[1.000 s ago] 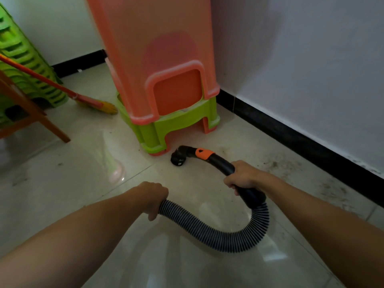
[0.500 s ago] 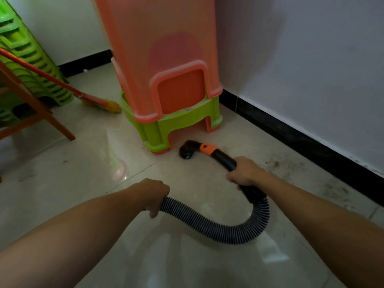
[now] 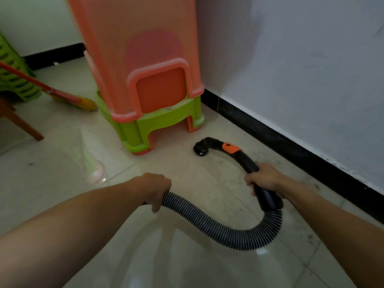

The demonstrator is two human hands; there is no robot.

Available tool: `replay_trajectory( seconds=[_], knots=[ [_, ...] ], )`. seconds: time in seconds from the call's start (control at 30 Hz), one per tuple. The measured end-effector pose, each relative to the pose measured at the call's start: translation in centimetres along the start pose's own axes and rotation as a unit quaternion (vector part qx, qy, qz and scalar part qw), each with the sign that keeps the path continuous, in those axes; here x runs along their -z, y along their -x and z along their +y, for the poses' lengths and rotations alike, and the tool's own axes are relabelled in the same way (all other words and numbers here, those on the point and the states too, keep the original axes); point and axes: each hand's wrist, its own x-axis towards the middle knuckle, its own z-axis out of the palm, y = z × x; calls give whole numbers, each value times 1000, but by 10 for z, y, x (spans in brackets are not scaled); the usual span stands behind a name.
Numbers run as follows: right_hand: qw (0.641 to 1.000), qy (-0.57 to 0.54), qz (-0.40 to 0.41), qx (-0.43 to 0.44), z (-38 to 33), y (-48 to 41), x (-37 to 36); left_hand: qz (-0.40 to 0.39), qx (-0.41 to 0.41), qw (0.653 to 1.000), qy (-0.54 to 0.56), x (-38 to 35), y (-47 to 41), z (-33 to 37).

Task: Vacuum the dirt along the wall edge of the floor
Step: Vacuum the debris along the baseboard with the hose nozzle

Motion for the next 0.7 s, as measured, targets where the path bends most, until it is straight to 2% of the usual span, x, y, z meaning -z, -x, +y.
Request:
replay_trajectory(
  seconds=[0.13,0.3,0.47,0.53,0.7],
  knots=[
    [999,4,51,15,-4,-2,1,10,3,1000,9,0,4,-3],
    [997,70,-42,12,-12,14,14,-11,-27,999,15,-4,-1,15],
    [997,5,71,-33,24,25,54,-10,-50,998,35,1,-13,35],
    [995,-9,83,-53,42,40,71,-27,-65,996,46,2,-18,46],
    [996,31,-6,-78,64,77,80,-87,-103,991,7,-3,-36,79]
  ],
)
